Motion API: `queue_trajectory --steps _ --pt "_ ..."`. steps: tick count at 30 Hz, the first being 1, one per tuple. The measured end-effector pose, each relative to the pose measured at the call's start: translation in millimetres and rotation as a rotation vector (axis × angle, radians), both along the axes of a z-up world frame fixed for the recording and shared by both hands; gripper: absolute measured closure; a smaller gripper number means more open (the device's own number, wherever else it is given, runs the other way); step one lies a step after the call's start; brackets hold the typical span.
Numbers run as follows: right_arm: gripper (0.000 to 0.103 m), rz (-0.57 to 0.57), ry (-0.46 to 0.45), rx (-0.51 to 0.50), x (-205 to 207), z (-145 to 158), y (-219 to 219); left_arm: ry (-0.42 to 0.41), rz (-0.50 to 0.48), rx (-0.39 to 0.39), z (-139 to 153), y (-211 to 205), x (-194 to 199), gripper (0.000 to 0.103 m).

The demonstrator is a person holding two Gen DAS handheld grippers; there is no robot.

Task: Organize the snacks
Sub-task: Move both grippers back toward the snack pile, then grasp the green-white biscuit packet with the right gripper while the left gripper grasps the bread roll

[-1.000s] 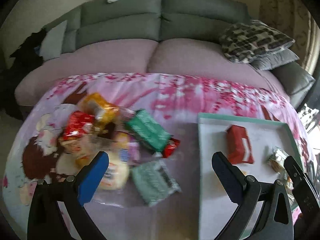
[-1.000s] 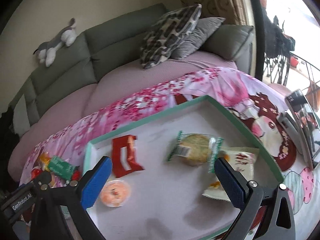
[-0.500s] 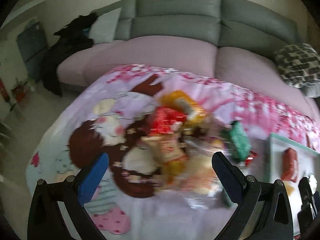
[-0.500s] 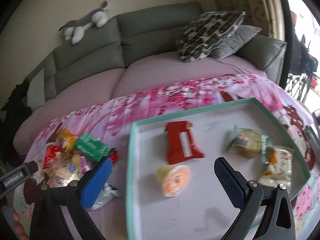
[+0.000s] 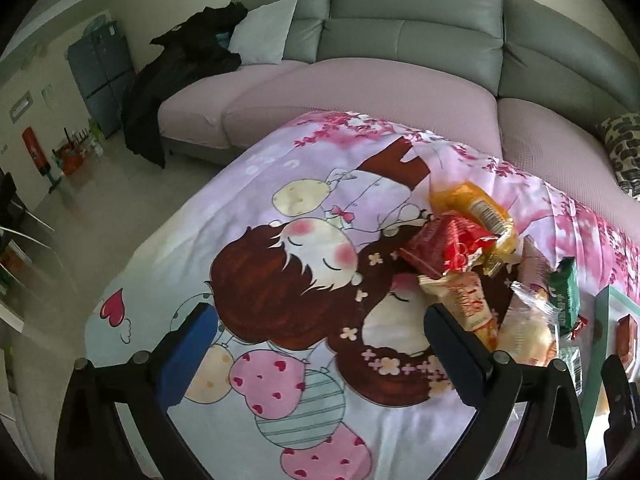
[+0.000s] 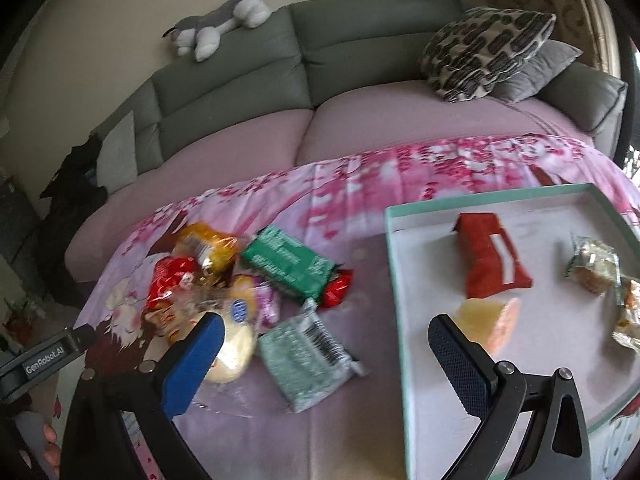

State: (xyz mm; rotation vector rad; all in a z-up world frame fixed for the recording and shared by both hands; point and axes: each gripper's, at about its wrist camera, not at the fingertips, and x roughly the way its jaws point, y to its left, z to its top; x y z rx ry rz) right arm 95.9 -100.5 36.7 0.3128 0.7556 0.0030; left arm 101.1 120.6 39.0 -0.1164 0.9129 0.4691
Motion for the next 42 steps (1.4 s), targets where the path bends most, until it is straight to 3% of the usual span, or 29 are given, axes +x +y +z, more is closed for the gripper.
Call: queue_trajectory --steps 6,16,20,28,35,42 --pt "0.0 0.045 0.017 -0.031 2 -4 17 -0.007 0.0 -0.055 -4 11 0 0.0" --pt "0.0 0.065 0.054 -0.044 7 -13 22 -0.034 -0.099 -0.203 -17 -9 12 0.0" --pt "0.0 0.034 0.059 -0.037 8 -14 15 -0.035 -0.134 -0.299 -27 -17 20 0.0" --pt "0.0 -0.064 0.059 0.027 5 -14 -18 -0.091 -0.216 -0.394 -32 -38 27 0.0" --pt "0.0 -0.125 0.06 0.041 0 -15 -42 -0.044 -0.289 -0.409 -42 -60 35 0.0" --pt "0.0 -0.14 0.054 0.057 -3 -14 -51 0.019 -0.367 -0.324 -48 -83 38 0.0"
